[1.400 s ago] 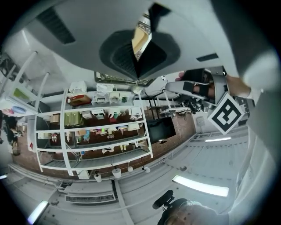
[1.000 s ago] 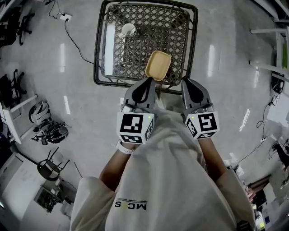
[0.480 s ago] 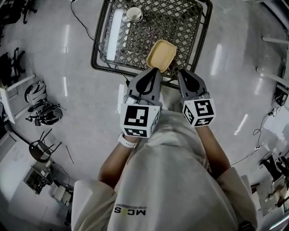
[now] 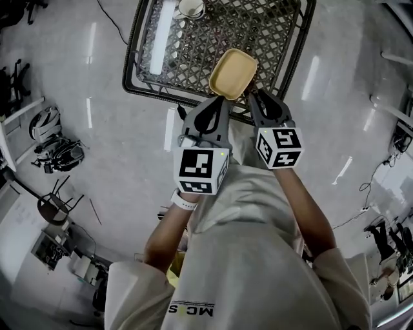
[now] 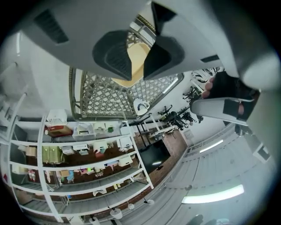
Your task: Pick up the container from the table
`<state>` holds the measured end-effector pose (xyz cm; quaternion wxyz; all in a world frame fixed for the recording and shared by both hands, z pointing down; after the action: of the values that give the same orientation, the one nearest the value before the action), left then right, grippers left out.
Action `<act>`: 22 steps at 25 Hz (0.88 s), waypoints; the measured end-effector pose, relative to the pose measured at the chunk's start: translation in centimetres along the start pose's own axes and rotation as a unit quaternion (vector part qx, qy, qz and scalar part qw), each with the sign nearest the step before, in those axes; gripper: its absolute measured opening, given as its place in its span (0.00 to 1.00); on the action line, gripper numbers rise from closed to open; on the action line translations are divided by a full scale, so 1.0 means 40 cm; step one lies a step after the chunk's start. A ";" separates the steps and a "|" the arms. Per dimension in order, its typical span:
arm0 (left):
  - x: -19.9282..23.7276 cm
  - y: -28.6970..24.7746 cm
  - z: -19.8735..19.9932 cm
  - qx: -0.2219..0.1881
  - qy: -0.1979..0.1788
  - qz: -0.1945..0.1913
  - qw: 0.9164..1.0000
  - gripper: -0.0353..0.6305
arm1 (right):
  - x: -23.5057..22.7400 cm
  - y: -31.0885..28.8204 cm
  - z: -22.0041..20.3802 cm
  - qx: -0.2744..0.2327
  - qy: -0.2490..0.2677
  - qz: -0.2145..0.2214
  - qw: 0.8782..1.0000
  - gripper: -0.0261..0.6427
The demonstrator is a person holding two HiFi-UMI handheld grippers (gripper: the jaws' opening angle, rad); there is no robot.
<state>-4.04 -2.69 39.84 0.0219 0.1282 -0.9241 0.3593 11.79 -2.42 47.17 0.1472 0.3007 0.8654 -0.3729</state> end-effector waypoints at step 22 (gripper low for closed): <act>0.062 -0.187 -0.122 0.047 -0.010 0.003 0.999 0.09 | -0.130 -0.215 -0.156 0.061 -0.136 -0.056 0.987 0.22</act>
<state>-4.78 -5.27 48.73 0.0060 0.1298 -0.9067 0.4013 10.20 -4.65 58.67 0.2241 0.2067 0.8281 -0.4704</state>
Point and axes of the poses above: the fingertips, and each gripper's own axes: y backward along the fingers, x to its left, z out of its top, the point moved 8 cm from there along y, backward along the fingers, and after that the axes turned 13 degrees about z, right-handed, at the moved point
